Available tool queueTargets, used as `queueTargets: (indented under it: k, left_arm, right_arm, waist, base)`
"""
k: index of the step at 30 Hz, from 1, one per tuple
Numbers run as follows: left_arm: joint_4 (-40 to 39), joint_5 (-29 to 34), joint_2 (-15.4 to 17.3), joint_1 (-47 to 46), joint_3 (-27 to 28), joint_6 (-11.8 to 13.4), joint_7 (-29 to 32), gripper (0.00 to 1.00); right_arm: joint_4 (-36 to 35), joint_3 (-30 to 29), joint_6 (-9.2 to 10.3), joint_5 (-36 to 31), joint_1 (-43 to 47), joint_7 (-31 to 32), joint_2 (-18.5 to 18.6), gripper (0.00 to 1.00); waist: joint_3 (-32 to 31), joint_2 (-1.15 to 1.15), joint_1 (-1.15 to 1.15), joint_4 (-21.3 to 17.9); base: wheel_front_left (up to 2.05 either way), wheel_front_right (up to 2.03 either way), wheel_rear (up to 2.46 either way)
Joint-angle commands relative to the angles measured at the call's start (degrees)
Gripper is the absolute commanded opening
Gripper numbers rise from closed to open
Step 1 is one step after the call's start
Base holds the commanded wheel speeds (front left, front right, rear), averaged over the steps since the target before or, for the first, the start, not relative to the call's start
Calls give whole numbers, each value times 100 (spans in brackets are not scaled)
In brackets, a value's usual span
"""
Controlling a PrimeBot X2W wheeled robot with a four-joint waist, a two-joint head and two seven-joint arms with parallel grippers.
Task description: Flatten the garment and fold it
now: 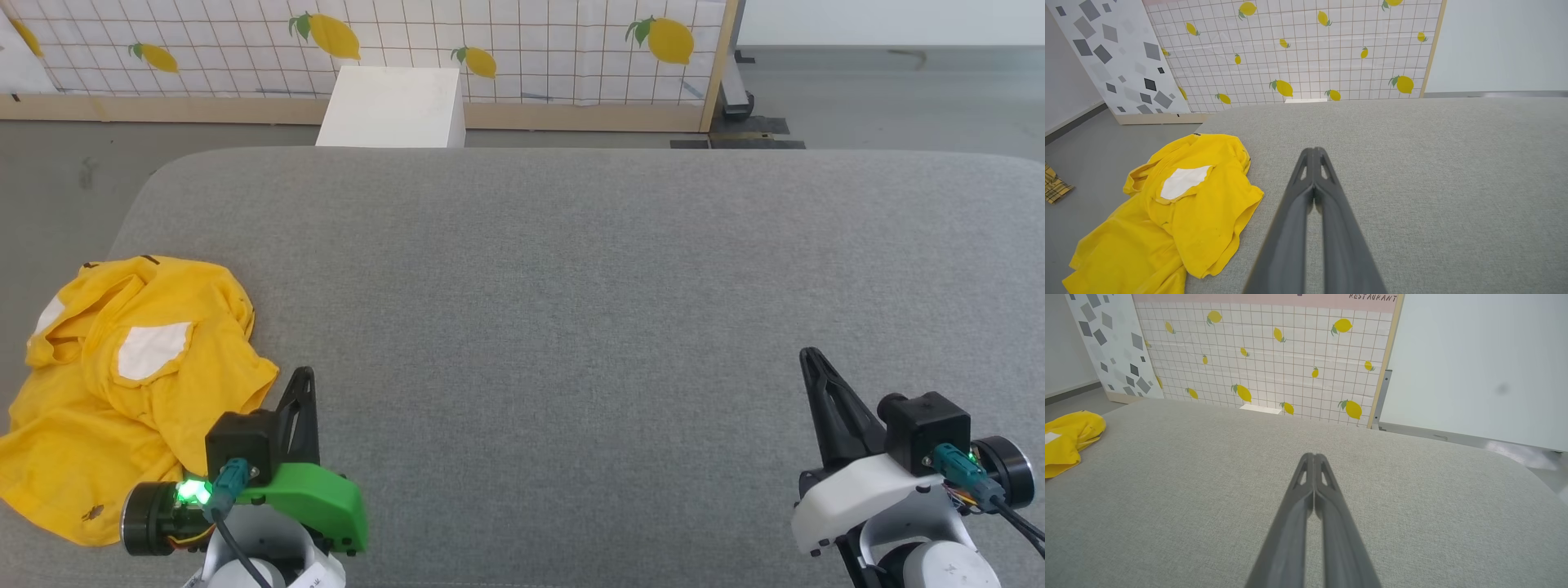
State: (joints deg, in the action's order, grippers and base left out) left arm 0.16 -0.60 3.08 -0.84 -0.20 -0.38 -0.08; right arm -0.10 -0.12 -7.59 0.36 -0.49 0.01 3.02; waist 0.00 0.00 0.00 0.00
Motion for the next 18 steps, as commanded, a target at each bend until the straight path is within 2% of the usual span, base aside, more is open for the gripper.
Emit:
queueTargets:
  k: [1, 18]
  left_arm:
    - [-16, 60, -21, 84, 20, 38, 8, 0]
    - [-16, 60, -21, 84, 20, 38, 8, 0]
  right_arm:
    - [10, 12, 10, -36, 49, -1, -14, 0]
    - [10, 12, 10, -36, 49, -1, -14, 0]
  waist:
    - [0, 0, 0, 0]
    - [0, 0, 0, 0]
  base:
    - [0, 0, 0]
    - [0, 0, 0]
